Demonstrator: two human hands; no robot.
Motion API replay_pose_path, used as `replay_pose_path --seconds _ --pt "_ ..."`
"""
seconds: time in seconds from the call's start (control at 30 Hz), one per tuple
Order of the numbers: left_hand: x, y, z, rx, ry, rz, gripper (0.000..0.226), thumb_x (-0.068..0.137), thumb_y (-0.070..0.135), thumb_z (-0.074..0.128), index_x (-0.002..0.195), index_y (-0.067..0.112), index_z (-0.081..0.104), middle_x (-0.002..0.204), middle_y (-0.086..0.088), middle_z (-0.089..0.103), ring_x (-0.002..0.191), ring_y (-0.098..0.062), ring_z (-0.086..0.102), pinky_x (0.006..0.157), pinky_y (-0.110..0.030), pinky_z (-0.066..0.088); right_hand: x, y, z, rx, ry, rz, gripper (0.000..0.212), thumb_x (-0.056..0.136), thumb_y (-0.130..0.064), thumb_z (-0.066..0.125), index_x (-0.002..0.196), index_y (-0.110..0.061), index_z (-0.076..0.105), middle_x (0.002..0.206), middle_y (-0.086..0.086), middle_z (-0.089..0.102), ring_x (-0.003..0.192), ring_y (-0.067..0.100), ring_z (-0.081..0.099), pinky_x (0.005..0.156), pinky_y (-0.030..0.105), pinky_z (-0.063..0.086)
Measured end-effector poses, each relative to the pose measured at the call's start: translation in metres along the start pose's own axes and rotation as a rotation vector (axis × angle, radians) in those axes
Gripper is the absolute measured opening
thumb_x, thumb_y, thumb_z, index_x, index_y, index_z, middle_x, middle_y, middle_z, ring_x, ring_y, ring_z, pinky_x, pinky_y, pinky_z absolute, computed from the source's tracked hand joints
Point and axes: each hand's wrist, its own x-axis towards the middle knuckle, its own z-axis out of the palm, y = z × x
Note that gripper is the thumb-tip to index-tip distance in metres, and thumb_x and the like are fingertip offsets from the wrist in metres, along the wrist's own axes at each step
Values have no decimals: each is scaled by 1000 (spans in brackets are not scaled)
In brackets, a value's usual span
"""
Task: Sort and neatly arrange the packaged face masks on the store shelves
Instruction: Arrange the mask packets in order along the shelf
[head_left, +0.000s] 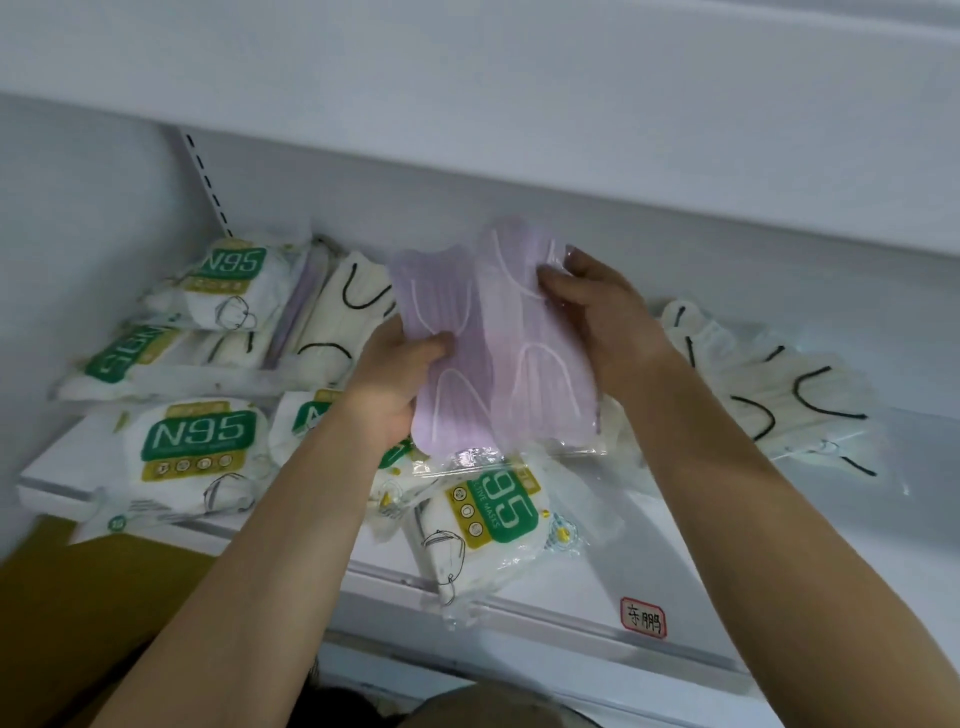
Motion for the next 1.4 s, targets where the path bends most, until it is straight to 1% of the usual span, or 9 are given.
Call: replay_pose_path --seconds 0.1,0.23,0.43,0.63,0.77,0.97,1.13,1.3,1.4 --pt "3 -6 -8 -49 54 -85 24 98 11 65 121 8 69 105 -14 76 100 -35 72 81 -43 59 2 -1 3 51 -56 27 19 85 -7 68 103 -3 66 100 22 64 84 30 65 83 40 56" --pt "-9 1 -2 -358 -201 -191 65 92 60 53 137 13 63 125 -14 72 112 -29 71 87 -38 59 12 32 20 -611 280 -216 11 77 -8 69 73 -10 59 67 10 56 60 16 51 55 32 40" --pt "3 -14 -14 -20 -46 -5 36 87 -17 56 114 4 68 98 -14 75 86 -30 74 63 -32 60 3 59 9 -722 494 -256 23 86 -16 75 108 -17 70 93 -13 69 81 5 66 67 19 49" --pt "13 -23 -23 -145 -41 -107 41 94 -12 50 130 5 61 108 -15 71 95 -30 70 71 -38 58 12 31 -23 -942 554 -33 62 87 -33 77 139 -22 44 111 -1 65 89 17 65 63 29 48" --pt "13 -25 -23 -189 -41 -124 43 94 -10 52 134 5 60 110 -16 71 95 -30 70 67 -37 59 20 24 -11 -700 518 -17 28 78 -17 85 87 -26 61 89 17 74 84 35 73 81 55 61" --pt "12 -25 -23 -160 -33 -119 47 93 -12 52 136 6 58 115 -18 71 92 -28 71 59 -31 59 11 -2 -35 -256 590 -68 20 87 8 65 77 -10 64 73 9 65 71 26 61 59 30 51" --pt "-2 -14 -20 -164 8 -57 41 95 -9 56 131 9 60 104 -10 72 97 -30 71 59 -30 59 -14 -17 -56 117 276 -49 48 87 -6 69 133 5 61 135 19 65 123 34 64 108 47 50" --pt "-33 2 15 -94 -116 86 40 87 -3 73 125 6 66 111 -14 76 99 -31 75 75 -39 62 -50 14 -9 -540 461 -220 20 85 -15 72 84 3 64 68 1 59 64 17 53 60 32 42" --pt "-46 1 46 19 -94 109 15 88 0 73 102 2 68 88 -12 74 77 -15 74 61 -15 55 -74 25 3 -690 575 -203 10 88 -25 76 89 -24 66 74 -16 66 62 -1 61 57 21 50"
